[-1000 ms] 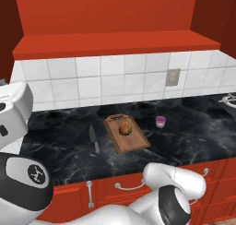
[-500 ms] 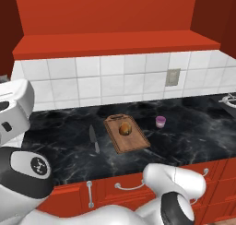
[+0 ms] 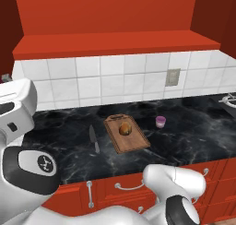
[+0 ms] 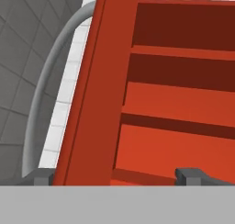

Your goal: Pick the bread, place it on the cutting board, pick the jam, place it on the counter, and close the cabinet.

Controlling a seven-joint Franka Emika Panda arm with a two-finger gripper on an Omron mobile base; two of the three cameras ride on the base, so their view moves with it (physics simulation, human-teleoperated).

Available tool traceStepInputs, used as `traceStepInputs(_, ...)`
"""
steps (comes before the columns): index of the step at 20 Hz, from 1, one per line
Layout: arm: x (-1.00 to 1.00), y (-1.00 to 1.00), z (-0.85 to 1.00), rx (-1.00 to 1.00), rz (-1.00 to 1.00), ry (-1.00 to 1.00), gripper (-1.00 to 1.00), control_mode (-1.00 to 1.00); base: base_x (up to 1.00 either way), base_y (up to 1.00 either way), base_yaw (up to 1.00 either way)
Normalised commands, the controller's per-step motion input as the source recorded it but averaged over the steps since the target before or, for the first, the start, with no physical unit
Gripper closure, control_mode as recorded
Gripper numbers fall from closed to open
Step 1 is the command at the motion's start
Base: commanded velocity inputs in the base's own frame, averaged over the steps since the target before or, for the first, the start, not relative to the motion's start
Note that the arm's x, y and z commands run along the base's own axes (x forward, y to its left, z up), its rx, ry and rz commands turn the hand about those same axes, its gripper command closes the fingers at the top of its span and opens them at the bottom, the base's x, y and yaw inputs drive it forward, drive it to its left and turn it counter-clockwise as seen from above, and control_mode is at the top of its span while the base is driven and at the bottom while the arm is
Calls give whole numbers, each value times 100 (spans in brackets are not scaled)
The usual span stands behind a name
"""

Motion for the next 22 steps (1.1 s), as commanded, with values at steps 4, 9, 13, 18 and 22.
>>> traceStepInputs(4,18,0,0,0,-2,-4,-100,-100,0,0,0)
traceStepInputs(9,17,0,0,0,-8,-4,-100,-100,0,0,0)
traceStepInputs(13,12,0,0,0,-7,-4,-100,-100,0,0,0)
traceStepInputs(18,-1,0,0,0,-1,0,-100,-100,0,0,0)
traceStepInputs(22,-29,0,0,0,0,0,-100,-100,0,0,0)
